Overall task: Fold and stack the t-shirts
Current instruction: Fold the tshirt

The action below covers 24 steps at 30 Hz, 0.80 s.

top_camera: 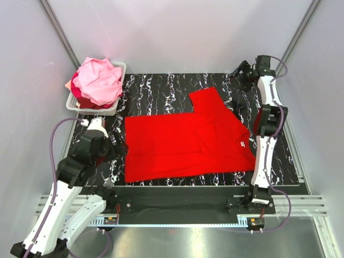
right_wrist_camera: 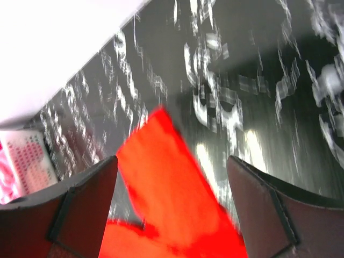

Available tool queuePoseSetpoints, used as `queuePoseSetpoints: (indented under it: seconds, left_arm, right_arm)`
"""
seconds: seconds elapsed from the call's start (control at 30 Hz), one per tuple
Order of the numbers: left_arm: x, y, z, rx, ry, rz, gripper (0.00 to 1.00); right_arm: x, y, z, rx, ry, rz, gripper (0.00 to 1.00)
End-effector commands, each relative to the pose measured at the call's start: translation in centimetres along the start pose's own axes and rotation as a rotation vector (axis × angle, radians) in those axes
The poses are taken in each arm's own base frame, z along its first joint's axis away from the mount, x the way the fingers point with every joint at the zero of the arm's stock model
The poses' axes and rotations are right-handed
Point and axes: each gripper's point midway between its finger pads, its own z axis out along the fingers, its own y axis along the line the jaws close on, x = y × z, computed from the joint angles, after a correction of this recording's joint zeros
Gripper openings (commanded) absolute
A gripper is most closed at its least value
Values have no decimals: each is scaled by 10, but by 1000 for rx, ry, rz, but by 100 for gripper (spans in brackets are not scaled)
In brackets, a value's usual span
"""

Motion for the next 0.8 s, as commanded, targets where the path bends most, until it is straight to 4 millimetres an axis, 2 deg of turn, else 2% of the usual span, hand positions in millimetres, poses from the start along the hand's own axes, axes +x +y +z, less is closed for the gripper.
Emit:
queuePoseSetpoints:
  seconds: [0.0, 0.07, 0.17, 0.2, 0.27, 0.4, 0.63, 0.73, 0.77]
  left_arm:
    - [-10, -10, 2, 47, -28, 22, 86]
    - [-10, -11, 0, 54, -35, 21, 86]
    - [-12, -11, -4, 68, -55, 16, 86]
    - [-11, -12, -5, 77, -58, 18, 86]
    - [-12, -13, -8, 92, -71, 18, 86]
    - [-13, -14, -11, 100, -82, 16, 86]
    - [-13, -13, -12, 100, -87, 14, 86]
    - [-14, -13, -11, 99, -86, 14, 86]
    - [-13, -13, -11, 98, -84, 14, 86]
  right_arm:
    - [6, 30, 29, -108, 23, -53, 89]
    - [-6, 40, 40, -162, -34, -48, 88]
    - [-1, 28, 65, -123, -63, -19, 87]
    - [10, 24, 78, -108, -48, -25, 87]
    - [14, 27, 86, -103, -56, -36, 88]
    - [46, 19, 113, -86, 3, -7, 84]
    - [71, -4, 127, -38, 62, 2, 67]
    - [78, -6, 127, -41, 89, 3, 58]
    - [92, 5, 131, -52, 115, -14, 56]
